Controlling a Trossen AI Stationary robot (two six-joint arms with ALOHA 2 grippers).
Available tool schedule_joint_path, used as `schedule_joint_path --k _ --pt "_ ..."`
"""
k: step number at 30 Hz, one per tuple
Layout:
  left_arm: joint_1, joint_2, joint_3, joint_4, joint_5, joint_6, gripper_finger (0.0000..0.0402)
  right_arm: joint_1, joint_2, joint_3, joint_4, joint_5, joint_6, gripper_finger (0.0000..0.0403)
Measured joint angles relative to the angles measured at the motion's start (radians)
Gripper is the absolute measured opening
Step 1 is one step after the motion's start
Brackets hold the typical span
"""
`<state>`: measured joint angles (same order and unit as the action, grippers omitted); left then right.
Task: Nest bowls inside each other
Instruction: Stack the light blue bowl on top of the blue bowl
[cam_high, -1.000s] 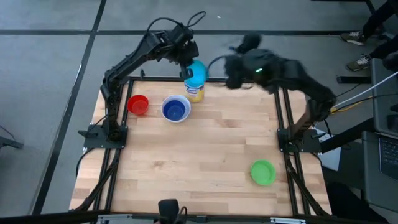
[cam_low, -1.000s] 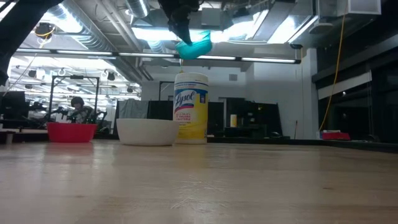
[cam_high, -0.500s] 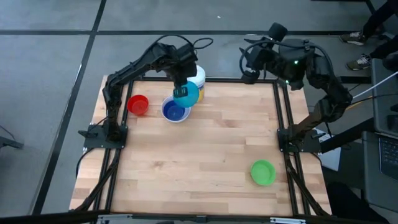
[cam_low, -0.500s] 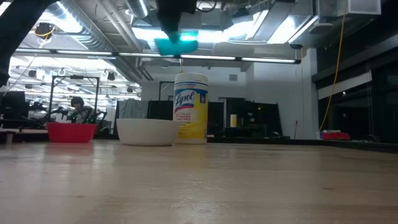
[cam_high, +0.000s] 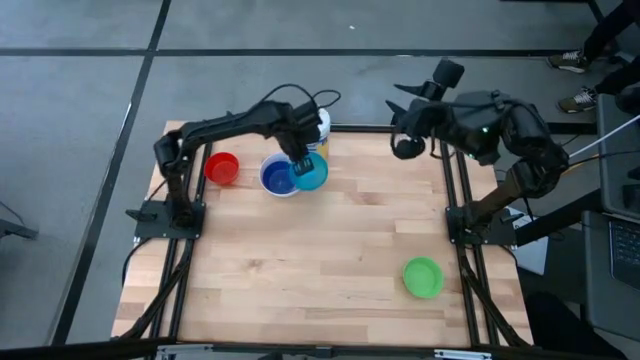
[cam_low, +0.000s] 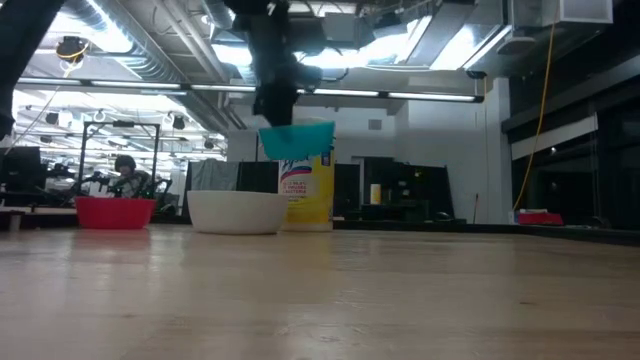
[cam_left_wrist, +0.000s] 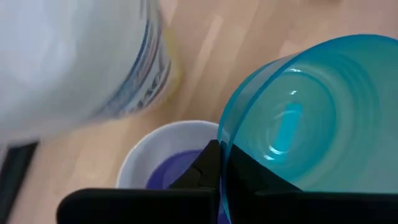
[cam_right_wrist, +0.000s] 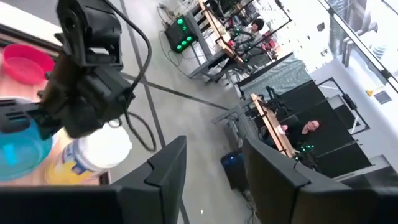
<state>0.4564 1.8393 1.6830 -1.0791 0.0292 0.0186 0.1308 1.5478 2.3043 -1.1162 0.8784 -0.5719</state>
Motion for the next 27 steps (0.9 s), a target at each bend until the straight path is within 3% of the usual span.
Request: schedule_joint_path --k 6,13,19,27 --pt "0.05 -0.137 -0.216 0.089 -0.002 -0.039 0.0001 0.03 -0.02 0.0 -0.026 0.026 0.042 0.0153" --pt "0.157 -0.276 -0.398 0.18 -0.005 -0.057 0.0001 0.03 -0.022 0.0 0.111 0.023 0.016 0.0134" --pt "0.183 -0.295 -0.483 0.214 0.021 -0.042 0.0002 0.03 -0.016 0.0 0.233 0.023 -0.026 0.0126" --pt "0.183 -0.295 -0.578 0.322 0.062 -0.05 0.0002 0.03 -0.014 0.0 0.242 0.031 0.022 0.0121"
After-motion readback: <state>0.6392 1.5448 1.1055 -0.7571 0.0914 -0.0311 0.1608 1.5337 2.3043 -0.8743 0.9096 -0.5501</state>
